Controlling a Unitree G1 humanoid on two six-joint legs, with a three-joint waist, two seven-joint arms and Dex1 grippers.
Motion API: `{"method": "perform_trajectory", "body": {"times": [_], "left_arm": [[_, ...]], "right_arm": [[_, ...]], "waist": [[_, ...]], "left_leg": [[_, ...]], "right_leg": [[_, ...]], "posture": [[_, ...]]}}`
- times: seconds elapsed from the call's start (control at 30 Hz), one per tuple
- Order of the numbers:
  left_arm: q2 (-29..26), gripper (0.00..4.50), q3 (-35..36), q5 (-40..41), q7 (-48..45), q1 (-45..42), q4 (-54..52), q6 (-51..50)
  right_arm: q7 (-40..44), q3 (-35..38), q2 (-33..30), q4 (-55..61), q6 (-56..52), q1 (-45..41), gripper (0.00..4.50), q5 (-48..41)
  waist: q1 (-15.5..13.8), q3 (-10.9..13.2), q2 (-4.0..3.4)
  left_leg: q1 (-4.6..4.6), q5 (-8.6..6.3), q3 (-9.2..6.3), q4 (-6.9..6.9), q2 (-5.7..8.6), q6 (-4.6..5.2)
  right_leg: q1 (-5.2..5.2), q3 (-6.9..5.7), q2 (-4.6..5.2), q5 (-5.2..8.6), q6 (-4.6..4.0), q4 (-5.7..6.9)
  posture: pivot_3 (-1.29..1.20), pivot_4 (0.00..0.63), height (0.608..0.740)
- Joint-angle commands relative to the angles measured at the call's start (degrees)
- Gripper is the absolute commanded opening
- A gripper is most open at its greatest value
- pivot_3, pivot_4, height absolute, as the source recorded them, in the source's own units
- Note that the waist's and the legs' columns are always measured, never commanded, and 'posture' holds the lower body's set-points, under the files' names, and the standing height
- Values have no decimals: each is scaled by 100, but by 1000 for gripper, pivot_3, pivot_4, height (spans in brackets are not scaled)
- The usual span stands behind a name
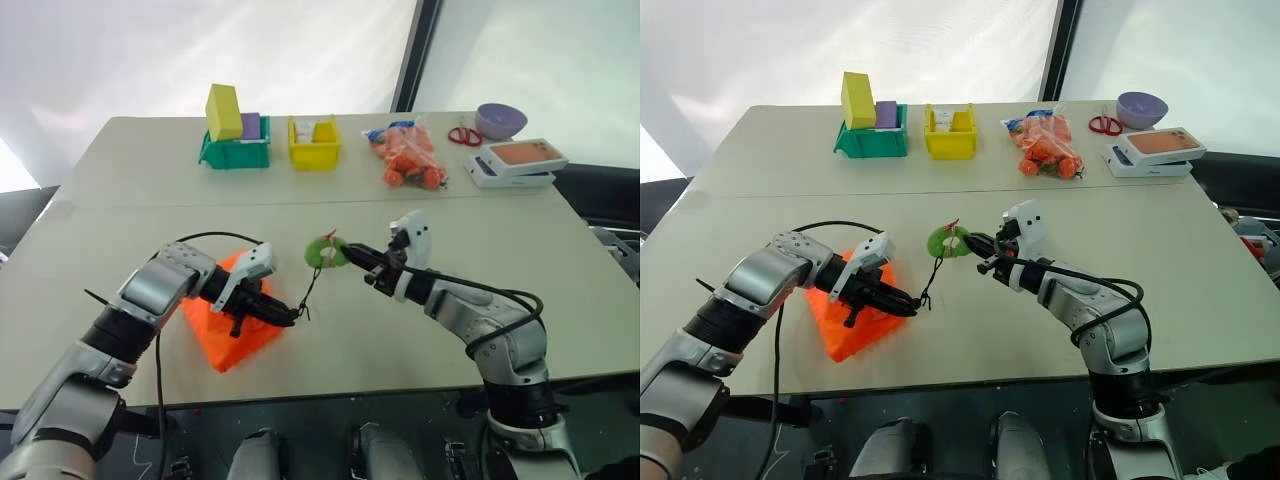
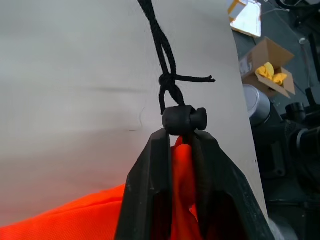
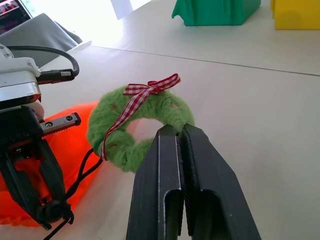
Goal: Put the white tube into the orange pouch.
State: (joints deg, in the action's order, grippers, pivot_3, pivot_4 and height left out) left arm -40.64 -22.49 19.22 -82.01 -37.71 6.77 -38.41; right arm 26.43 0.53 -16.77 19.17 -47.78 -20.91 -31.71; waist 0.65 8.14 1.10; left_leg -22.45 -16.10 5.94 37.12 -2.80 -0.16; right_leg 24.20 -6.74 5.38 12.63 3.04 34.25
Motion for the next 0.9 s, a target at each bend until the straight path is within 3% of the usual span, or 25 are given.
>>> {"method": "perform_trajectory", "body": {"times": [0.03, 0.13, 0.27, 0.9], "left_arm": [[-38, 602, 221, 102, -93, 56, -157, 76], [-53, 1445, 276, 131, -118, 76, -178, 27], [-56, 3432, 273, 78, -93, 84, -195, 62], [351, 3432, 205, 97, -188, -274, 396, -166]], "right_arm": [[17, 20, -26, 149, 130, -72, 0, -24], [24, 14, -35, 138, 138, -78, 0, -22], [28, 5, -41, 139, 135, -78, 0, -26], [30, 30, -39, 248, 114, -50, 0, -103]], "waist": [[0, 0, 0], [1, 0, 0], [-1, -1, 2], [0, -4, 5]], "left_leg": [[0, 0, 0, 0, 0, 0], [0, 0, 0, 1, 0, 0], [1, 0, 0, 2, 0, 0], [3, 1, 0, 6, 1, 0]], "right_leg": [[0, 0, 0, 0, 0, 0], [0, 0, 0, 0, 0, 1], [-1, 1, 0, 0, 0, 2], [-4, 1, -2, -1, 1, 7]], "posture": [[0, 150, 740], [0, 150, 740], [0, 150, 740], [0, 150, 740]]}}
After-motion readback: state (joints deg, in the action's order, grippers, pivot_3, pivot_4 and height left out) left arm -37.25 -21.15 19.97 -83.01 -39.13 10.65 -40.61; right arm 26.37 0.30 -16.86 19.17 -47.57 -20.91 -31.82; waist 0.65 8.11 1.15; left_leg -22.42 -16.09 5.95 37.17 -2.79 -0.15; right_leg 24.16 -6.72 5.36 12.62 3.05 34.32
